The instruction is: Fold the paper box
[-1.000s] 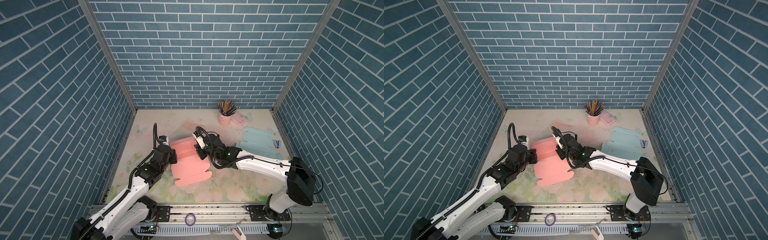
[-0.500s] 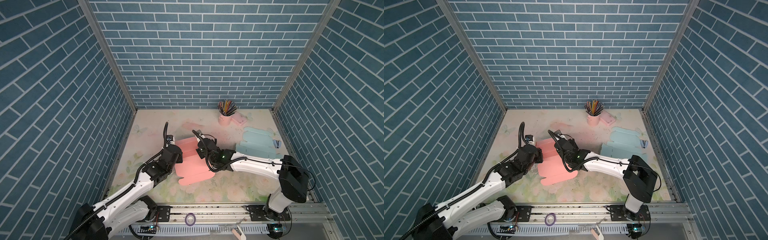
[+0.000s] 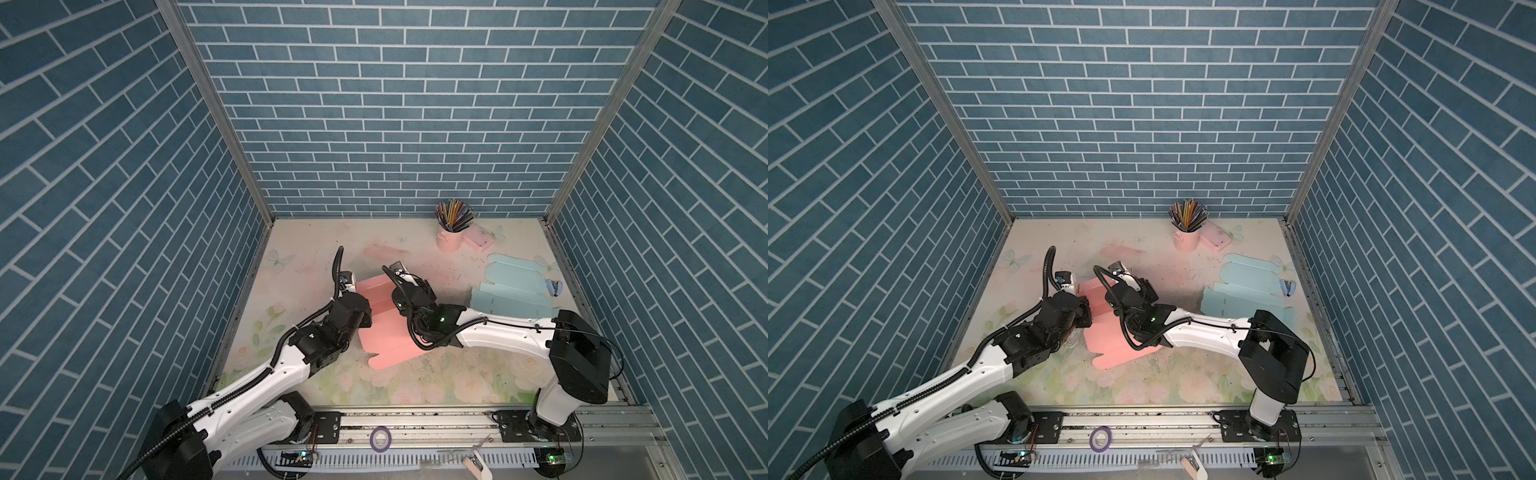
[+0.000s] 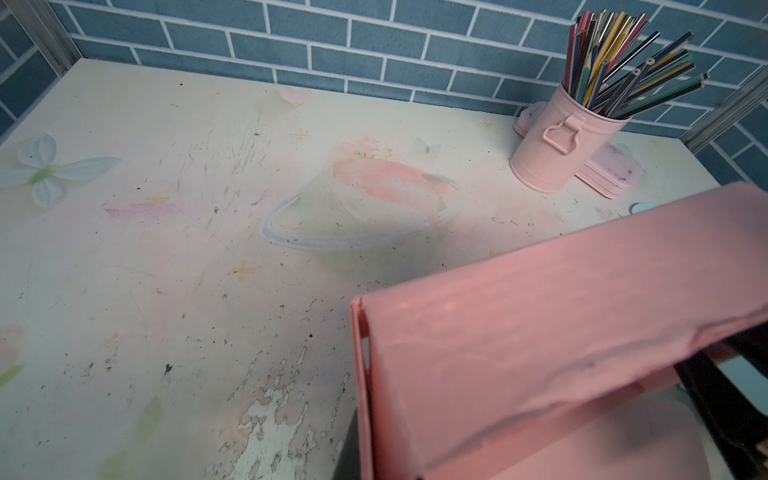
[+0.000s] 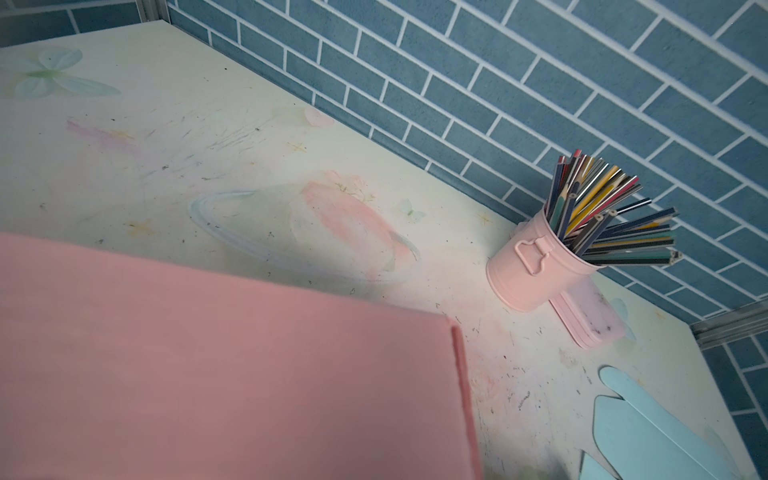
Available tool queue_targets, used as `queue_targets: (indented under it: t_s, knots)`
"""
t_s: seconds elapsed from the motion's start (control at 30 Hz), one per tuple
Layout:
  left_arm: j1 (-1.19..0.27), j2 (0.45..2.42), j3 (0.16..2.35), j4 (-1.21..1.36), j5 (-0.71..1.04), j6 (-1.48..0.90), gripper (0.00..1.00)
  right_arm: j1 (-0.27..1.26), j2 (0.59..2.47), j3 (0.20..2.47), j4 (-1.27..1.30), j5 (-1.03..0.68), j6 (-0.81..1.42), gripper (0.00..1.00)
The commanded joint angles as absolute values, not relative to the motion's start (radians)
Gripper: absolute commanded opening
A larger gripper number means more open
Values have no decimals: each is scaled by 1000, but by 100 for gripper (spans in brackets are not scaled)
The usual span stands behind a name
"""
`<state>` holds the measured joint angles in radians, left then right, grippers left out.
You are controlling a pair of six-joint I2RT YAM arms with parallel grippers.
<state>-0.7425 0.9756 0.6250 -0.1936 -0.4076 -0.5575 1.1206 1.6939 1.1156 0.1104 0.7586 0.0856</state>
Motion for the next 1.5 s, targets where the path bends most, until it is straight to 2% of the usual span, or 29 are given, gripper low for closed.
queue_targets:
  t_s: [0.0, 0.13, 0.27, 0.37, 0.63, 0.77, 0.93, 1.07, 1.3, 1.47]
  knots:
    - [-773, 951, 649, -127, -366, -586, 0, 1121, 1727, 1103, 157, 808, 39, 13]
    - [-781, 946, 641, -118, -358, -595, 0, 1120, 1743, 1103, 178, 812, 20, 8]
    - [-782, 936, 631, -108, -360, -604, 0, 1121, 1732, 1078, 209, 804, 8, 21]
    - [-782, 931, 625, -105, -364, -607, 0, 1120, 1710, 1049, 228, 811, 6, 24]
    - [-782, 945, 618, -88, -354, -612, 0, 1120, 1710, 1032, 254, 844, -9, 12]
    - [-782, 939, 615, -89, -360, -614, 0, 1121, 1721, 1035, 271, 851, -26, 12]
    - [-782, 924, 609, -91, -371, -615, 0, 1121, 1704, 1005, 301, 856, -29, 25]
    - [-782, 932, 607, -86, -370, -619, 0, 1120, 1698, 979, 328, 861, -23, 32]
    - [-782, 945, 607, -73, -363, -620, 0, 1120, 1700, 971, 354, 871, -26, 20]
    - [-782, 946, 602, -71, -363, -620, 0, 1120, 1708, 974, 370, 876, -26, 15]
